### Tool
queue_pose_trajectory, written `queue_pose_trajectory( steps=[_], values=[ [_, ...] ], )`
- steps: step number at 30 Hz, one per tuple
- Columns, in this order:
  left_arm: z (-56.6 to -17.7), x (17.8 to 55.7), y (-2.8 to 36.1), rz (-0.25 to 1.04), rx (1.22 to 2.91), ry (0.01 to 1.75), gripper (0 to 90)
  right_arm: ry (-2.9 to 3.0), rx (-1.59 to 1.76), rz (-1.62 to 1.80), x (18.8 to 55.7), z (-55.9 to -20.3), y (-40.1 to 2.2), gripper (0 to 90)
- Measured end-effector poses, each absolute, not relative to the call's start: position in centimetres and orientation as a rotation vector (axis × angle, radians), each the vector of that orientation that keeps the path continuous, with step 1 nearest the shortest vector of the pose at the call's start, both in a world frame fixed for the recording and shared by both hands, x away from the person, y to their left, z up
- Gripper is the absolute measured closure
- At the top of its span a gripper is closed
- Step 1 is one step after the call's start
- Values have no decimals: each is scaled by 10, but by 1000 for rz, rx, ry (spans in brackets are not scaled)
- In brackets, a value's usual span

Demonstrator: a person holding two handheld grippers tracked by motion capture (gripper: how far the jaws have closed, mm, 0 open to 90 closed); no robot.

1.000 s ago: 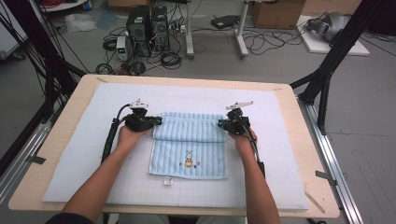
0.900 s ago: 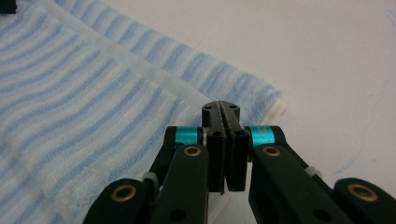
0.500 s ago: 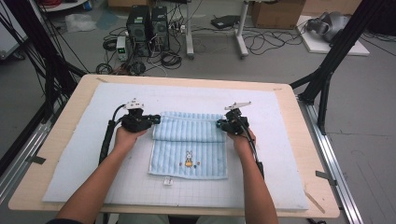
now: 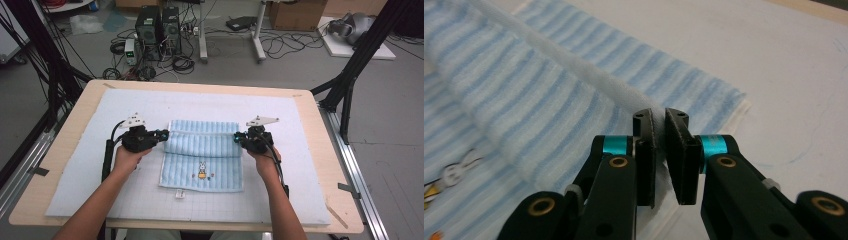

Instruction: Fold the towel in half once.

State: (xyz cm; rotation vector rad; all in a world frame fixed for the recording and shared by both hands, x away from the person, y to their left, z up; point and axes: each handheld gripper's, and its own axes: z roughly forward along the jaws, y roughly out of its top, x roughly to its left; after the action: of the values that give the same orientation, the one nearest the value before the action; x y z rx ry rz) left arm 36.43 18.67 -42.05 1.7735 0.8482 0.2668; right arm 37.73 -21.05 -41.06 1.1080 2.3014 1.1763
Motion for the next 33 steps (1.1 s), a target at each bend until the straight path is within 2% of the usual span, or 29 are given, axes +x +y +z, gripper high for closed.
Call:
queue_pose_trajectory(
  steps=[13, 26, 33],
  values=[
    [-430, 313, 194, 222, 1763, 788, 837, 2280, 1021, 1292, 312, -413, -221, 828],
    [-436, 281, 197, 200, 1827, 746, 836, 2311, 984, 1330, 274, -420, -227, 829],
    [-444, 272, 194, 171, 1881, 729, 834, 2365, 971, 1275, 265, -428, -228, 828]
  ],
)
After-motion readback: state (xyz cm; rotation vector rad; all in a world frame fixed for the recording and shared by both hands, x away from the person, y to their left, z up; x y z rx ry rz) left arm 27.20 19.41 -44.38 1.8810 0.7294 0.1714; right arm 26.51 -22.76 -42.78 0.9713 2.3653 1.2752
